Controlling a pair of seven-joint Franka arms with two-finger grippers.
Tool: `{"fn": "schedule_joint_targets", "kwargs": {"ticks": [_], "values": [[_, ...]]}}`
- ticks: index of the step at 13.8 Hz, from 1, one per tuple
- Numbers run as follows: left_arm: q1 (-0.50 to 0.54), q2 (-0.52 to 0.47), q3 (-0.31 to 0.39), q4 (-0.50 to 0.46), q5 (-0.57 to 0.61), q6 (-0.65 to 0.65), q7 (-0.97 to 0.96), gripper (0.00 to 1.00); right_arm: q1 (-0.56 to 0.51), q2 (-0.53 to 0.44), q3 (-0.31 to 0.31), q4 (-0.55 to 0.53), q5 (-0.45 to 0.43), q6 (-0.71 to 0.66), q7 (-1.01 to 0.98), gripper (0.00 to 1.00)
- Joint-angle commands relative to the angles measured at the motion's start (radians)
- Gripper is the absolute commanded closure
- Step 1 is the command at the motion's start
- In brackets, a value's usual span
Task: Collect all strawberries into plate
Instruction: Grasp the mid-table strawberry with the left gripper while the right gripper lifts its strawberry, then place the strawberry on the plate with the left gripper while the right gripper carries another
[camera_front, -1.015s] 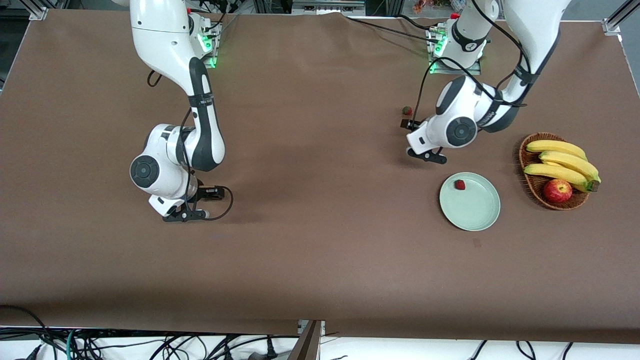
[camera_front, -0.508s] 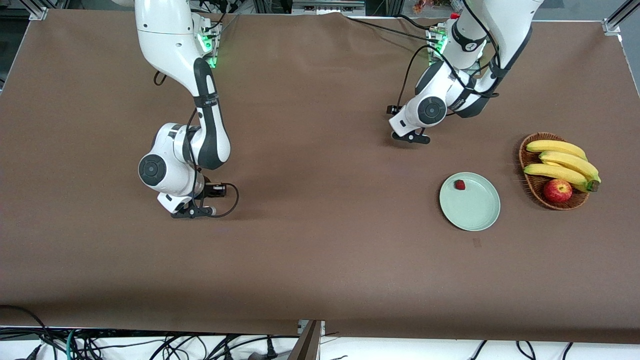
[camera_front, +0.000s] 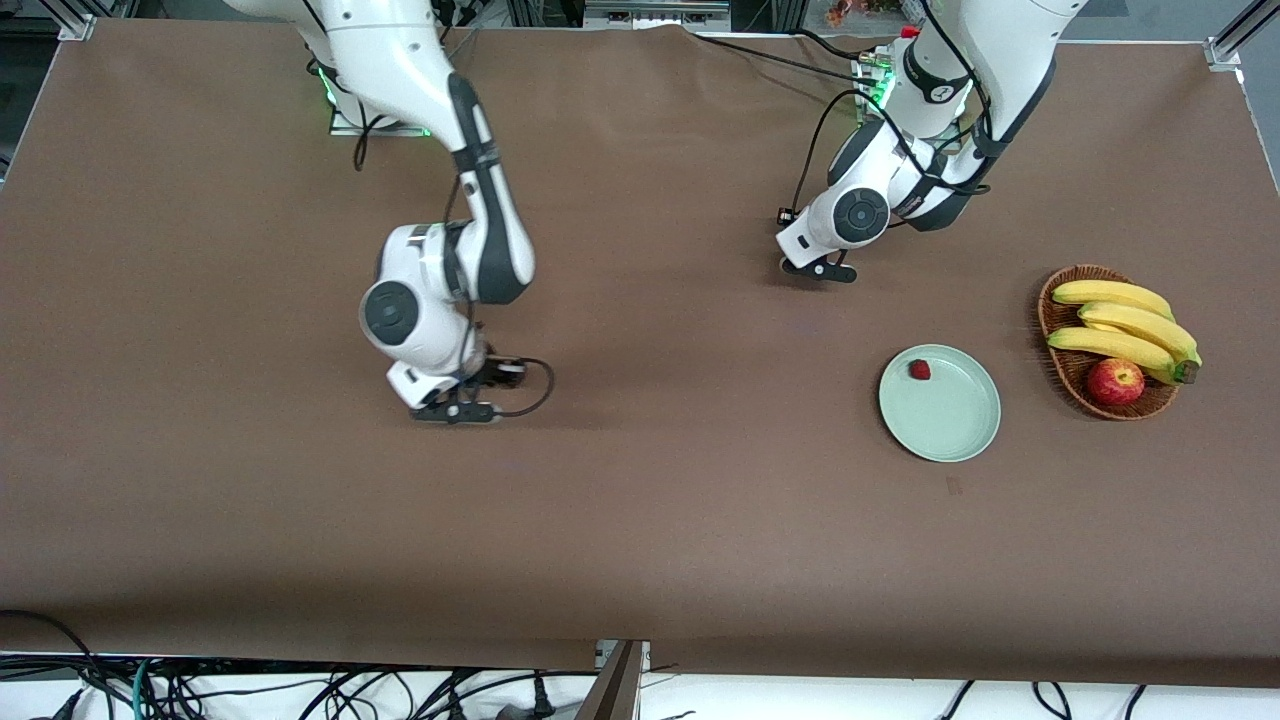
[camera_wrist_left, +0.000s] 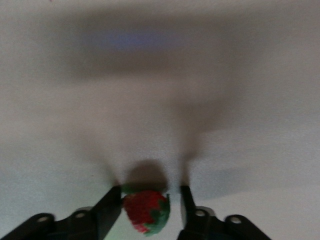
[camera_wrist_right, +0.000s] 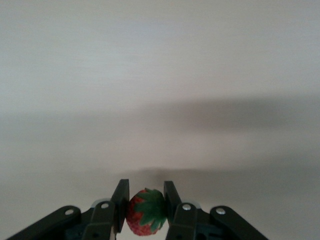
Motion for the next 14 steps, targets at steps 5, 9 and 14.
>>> {"fn": "schedule_joint_targets", "kwargs": {"ticks": [5, 9, 14], "values": [[0.009, -0.042, 0.013, 0.117, -0.006, -0.162, 0.023, 0.98, 0.012, 0.066, 0.159, 0.242, 0.013, 0.007, 0.423, 1.0], [0.095, 0.011, 0.02, 0.348, 0.211, -0.35, 0.057, 0.97, 0.015, 0.074, 0.177, 0.244, 0.013, 0.01, 0.439, 1.0], [0.17, 0.122, 0.089, 0.564, 0.358, -0.356, 0.342, 0.96, 0.044, 0.133, 0.284, 0.322, -0.004, 0.128, 0.651, 1.0]]}}
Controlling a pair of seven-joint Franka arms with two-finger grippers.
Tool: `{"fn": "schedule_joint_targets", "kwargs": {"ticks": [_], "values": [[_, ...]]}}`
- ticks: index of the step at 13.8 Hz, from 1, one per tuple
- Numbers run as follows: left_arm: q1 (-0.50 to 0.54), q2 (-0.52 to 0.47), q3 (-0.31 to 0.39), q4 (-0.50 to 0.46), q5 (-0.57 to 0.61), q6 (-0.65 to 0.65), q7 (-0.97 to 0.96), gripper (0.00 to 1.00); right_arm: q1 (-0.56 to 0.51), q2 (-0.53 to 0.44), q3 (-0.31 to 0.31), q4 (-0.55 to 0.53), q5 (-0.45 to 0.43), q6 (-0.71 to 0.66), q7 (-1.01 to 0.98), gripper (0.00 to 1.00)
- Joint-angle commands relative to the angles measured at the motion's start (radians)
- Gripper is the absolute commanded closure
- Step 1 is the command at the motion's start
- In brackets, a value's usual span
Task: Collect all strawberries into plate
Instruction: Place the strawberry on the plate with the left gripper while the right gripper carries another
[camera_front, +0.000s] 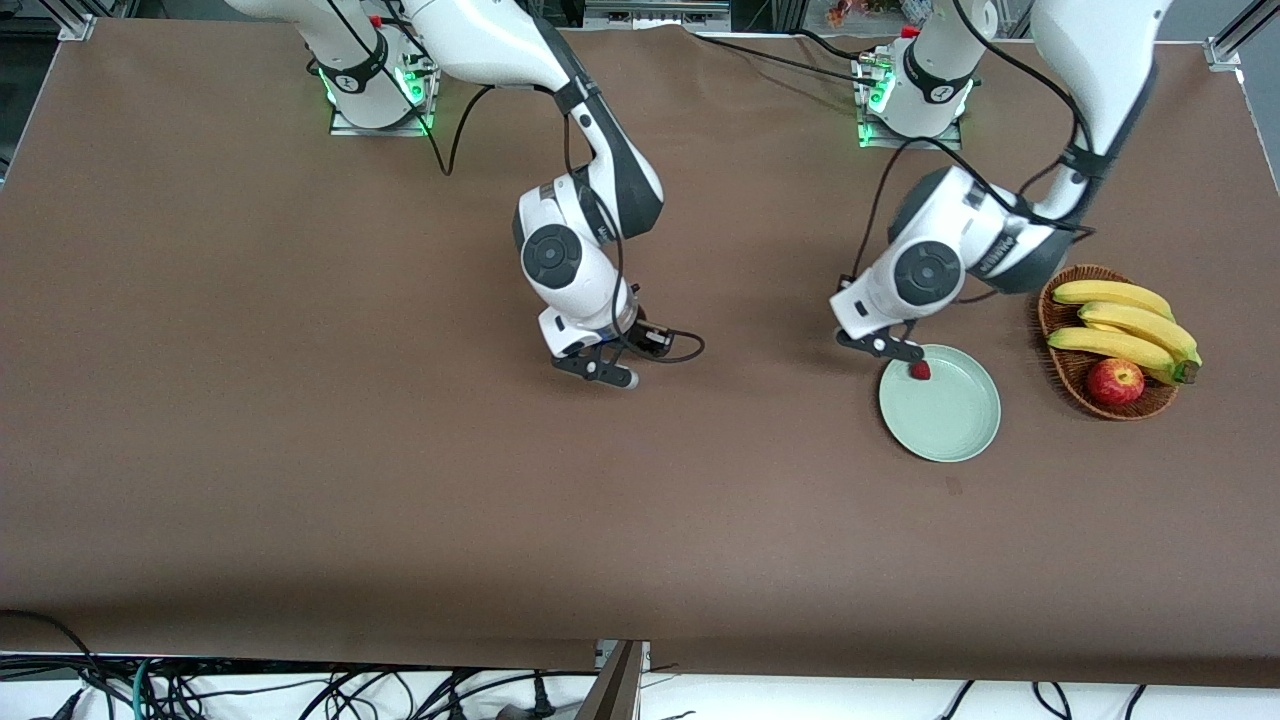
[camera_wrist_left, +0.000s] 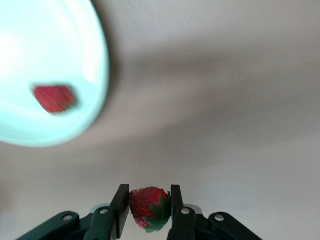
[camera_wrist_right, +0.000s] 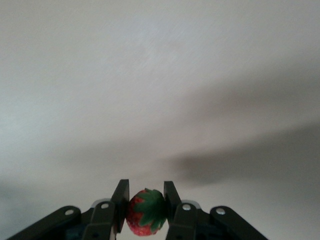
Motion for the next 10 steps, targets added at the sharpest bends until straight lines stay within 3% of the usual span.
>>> {"fn": "schedule_joint_targets", "kwargs": {"ticks": [1, 2, 4, 5, 7, 8, 9, 10], "values": [[0.014, 0.105, 0.064, 0.169, 0.068, -0.028, 0.239, 0.96, 0.053, 0.104, 0.042, 0.128, -0.007, 0.068, 0.18, 1.0], [0.009, 0.153, 0.096, 0.221, 0.126, -0.028, 0.331, 0.96, 0.081, 0.141, 0.042, 0.163, -0.009, 0.107, 0.243, 0.98], [0.028, 0.233, 0.138, 0.301, 0.228, -0.016, 0.479, 0.95, 0.128, 0.209, 0.042, 0.229, -0.009, 0.182, 0.334, 0.84], [0.032, 0.253, 0.14, 0.33, 0.243, -0.014, 0.546, 0.96, 0.148, 0.229, 0.042, 0.248, -0.009, 0.206, 0.358, 0.61], [0.046, 0.287, 0.143, 0.369, 0.253, -0.007, 0.669, 0.97, 0.162, 0.221, 0.042, 0.249, -0.007, 0.222, 0.4, 0.29], [0.057, 0.294, 0.143, 0.368, 0.251, 0.027, 0.703, 0.95, 0.161, 0.205, 0.033, 0.249, -0.009, 0.214, 0.424, 0.21], [0.066, 0.3, 0.143, 0.361, 0.251, 0.05, 0.714, 0.85, 0.156, 0.18, 0.031, 0.248, -0.009, 0.208, 0.421, 0.11], [0.072, 0.308, 0.143, 0.361, 0.245, 0.05, 0.713, 0.31, 0.141, 0.156, 0.019, 0.248, -0.012, 0.172, 0.414, 0.08]]}}
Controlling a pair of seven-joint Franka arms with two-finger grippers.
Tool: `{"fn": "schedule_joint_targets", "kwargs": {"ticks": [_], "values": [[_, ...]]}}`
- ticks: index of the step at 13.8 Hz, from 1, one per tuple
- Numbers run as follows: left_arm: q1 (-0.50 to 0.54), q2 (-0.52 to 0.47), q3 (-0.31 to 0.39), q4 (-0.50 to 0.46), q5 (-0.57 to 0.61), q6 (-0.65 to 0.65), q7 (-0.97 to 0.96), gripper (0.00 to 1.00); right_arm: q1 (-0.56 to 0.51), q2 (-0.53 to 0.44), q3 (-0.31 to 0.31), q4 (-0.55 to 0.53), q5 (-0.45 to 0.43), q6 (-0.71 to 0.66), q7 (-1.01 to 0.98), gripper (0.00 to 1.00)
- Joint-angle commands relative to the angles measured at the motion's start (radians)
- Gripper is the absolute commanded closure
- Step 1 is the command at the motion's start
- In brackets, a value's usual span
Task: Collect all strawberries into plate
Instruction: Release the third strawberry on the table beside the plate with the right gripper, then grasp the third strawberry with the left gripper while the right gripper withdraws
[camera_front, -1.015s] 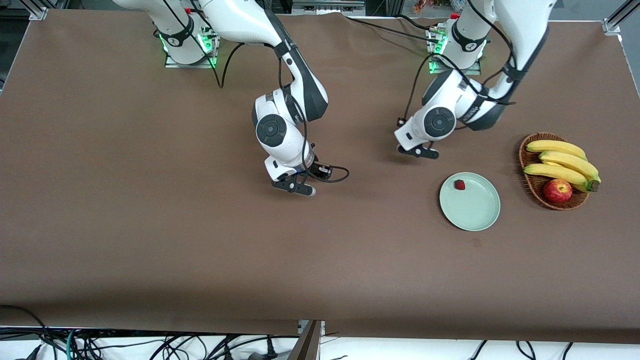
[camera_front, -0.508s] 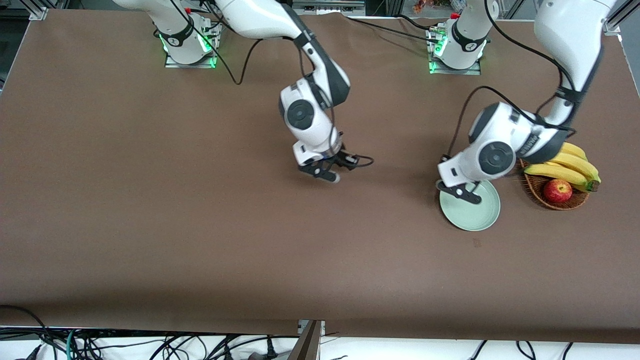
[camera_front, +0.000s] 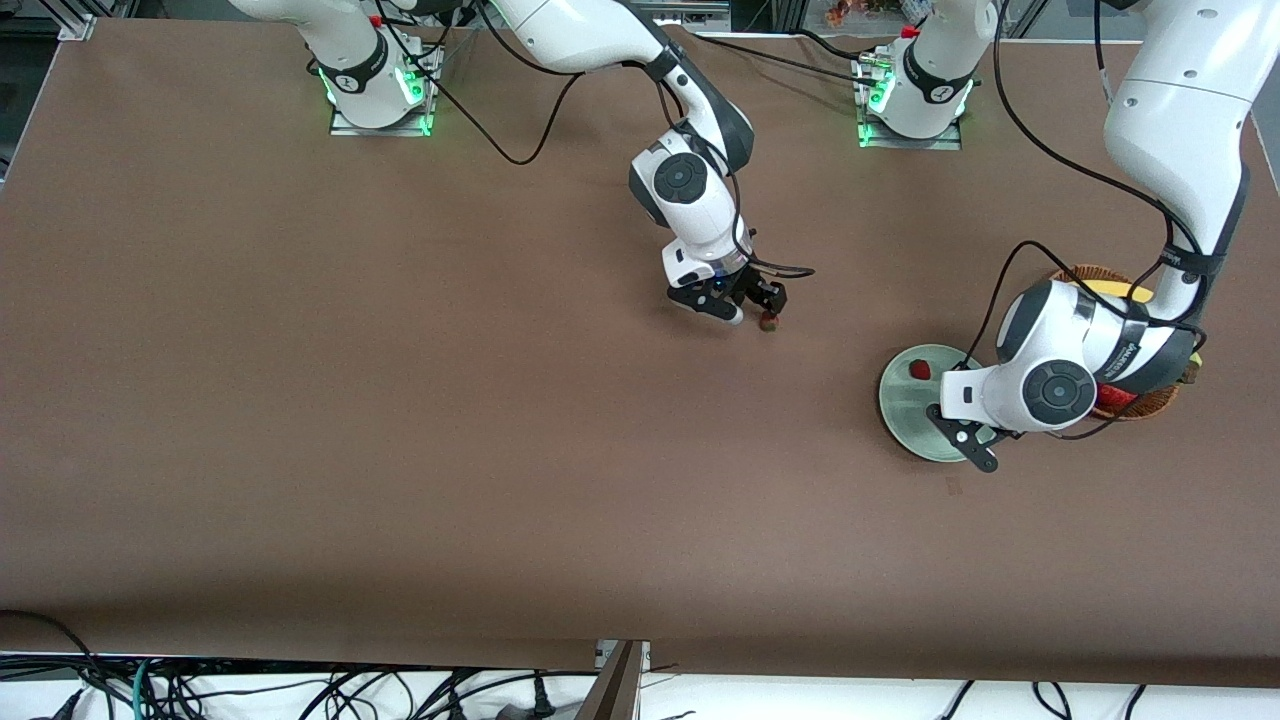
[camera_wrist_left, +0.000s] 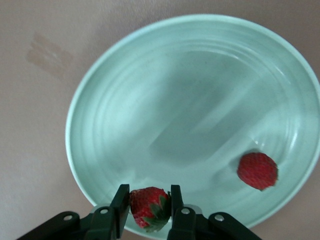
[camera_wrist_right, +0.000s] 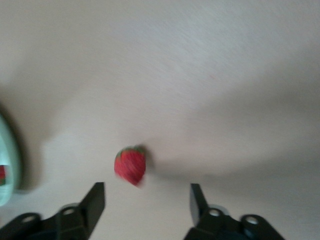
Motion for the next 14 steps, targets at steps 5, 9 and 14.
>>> {"fn": "schedule_joint_targets", "kwargs": {"ticks": [5, 9, 14], "values": [[0.028, -0.039, -0.097, 0.018, -0.078, -0.083, 0.022, 0.0, -0.101, -0.226, -0.204, 0.01, -0.026, -0.485, -0.181, 0.04], [0.013, -0.055, -0.201, 0.033, -0.209, -0.11, -0.106, 0.0, -0.1, -0.327, -0.428, -0.01, -0.078, -0.763, -0.41, 0.0], [-0.071, -0.01, -0.224, -0.066, -0.194, 0.162, -0.236, 0.0, -0.177, -0.462, -0.542, -0.05, -0.102, -0.972, -0.639, 0.0]]}}
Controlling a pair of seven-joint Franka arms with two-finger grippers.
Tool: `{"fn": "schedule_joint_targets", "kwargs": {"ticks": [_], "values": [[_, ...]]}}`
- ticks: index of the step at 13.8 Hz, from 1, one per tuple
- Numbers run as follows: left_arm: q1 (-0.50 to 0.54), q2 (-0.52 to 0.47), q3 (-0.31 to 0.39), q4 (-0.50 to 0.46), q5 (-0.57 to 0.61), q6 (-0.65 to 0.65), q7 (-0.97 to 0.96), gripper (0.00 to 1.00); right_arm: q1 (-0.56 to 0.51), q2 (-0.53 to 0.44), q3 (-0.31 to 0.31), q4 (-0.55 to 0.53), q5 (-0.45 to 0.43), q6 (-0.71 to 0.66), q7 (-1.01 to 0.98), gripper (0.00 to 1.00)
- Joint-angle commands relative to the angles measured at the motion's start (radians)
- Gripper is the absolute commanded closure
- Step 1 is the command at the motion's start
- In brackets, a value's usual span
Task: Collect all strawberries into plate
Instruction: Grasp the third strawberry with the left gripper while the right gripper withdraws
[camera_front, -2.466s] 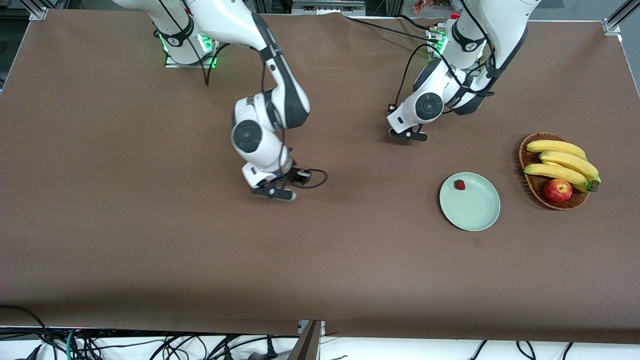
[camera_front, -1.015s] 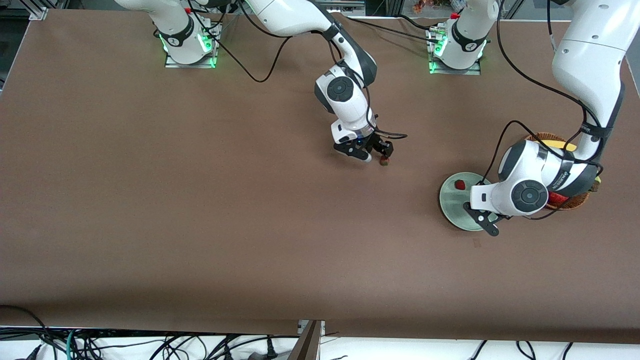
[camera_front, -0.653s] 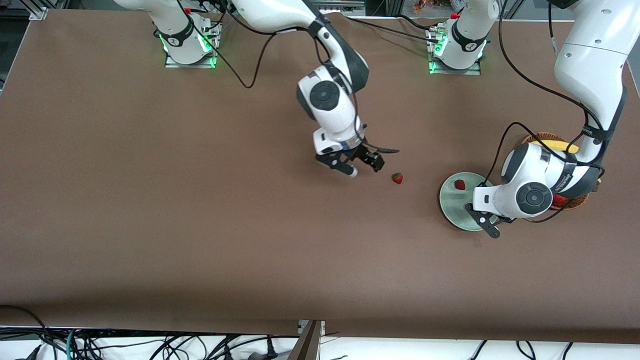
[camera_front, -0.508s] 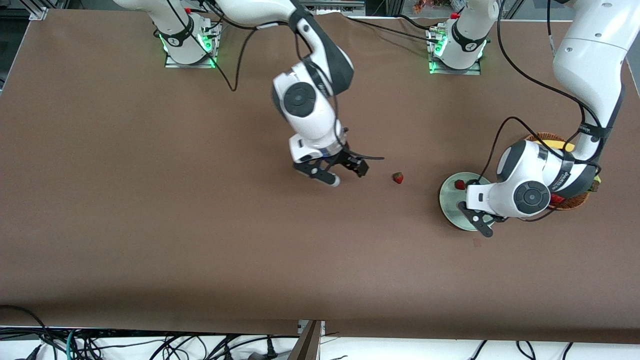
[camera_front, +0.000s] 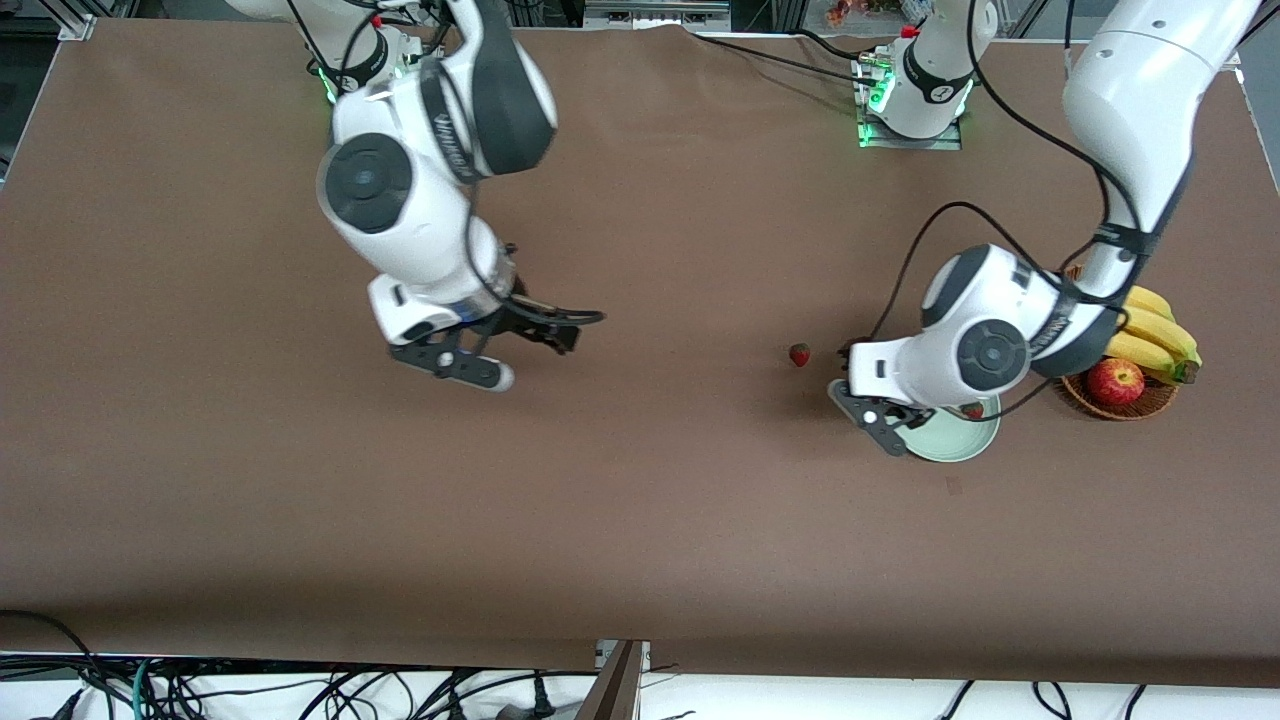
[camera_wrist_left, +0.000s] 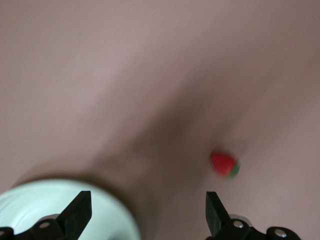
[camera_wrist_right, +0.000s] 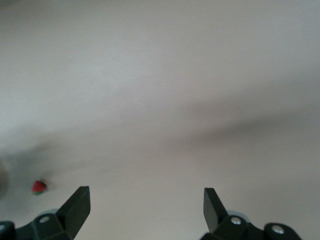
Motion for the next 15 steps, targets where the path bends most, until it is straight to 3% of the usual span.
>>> {"fn": "schedule_joint_targets", "kwargs": {"ticks": [1, 3, 4, 5, 6, 8, 11, 12, 13, 15], "values": [[-0.019, 0.017, 0.01, -0.114, -0.006, 0.174, -0.082, 0.0, -0.114, -0.167, 0.099, -0.086, -0.083, -0.04, -0.064, 0.0], [-0.036, 0.012, 0.012, -0.174, 0.041, 0.241, -0.204, 0.0, -0.305, -0.312, 0.348, -0.112, -0.339, -0.041, -0.07, 0.0], [-0.036, 0.012, 0.009, -0.188, 0.102, 0.242, -0.261, 0.0, -0.438, -0.378, 0.482, -0.141, -0.417, -0.044, -0.07, 0.0], [-0.036, 0.009, 0.006, -0.221, 0.133, 0.243, -0.339, 0.0, -0.555, -0.447, 0.598, -0.191, -0.44, -0.045, -0.075, 0.0], [-0.036, 0.0, 0.001, -0.246, 0.138, 0.245, -0.407, 0.0, -0.634, -0.507, 0.665, -0.245, -0.462, -0.045, -0.096, 0.0], [-0.028, -0.014, -0.004, -0.302, 0.138, 0.254, -0.441, 0.0, -0.705, -0.61, 0.707, -0.328, -0.508, -0.06, -0.168, 0.0], [-0.022, -0.014, -0.017, -0.362, 0.138, 0.346, -0.488, 0.0, -0.835, -0.645, 0.791, -0.344, -0.543, -0.097, -0.259, 0.0], [-0.021, -0.014, -0.017, -0.366, 0.14, 0.357, -0.472, 0.15, -0.873, -0.645, 0.826, -0.344, -0.557, -0.097, -0.277, 0.0], [-0.019, -0.017, -0.025, -0.363, 0.135, 0.354, -0.458, 0.62, -0.878, -0.645, 0.834, -0.344, -0.574, -0.097, -0.282, 0.0], [0.011, -0.012, -0.025, -0.355, 0.135, 0.354, -0.449, 0.61, -0.874, -0.64, 0.84, -0.336, -0.605, -0.096, -0.282, 0.0]]}}
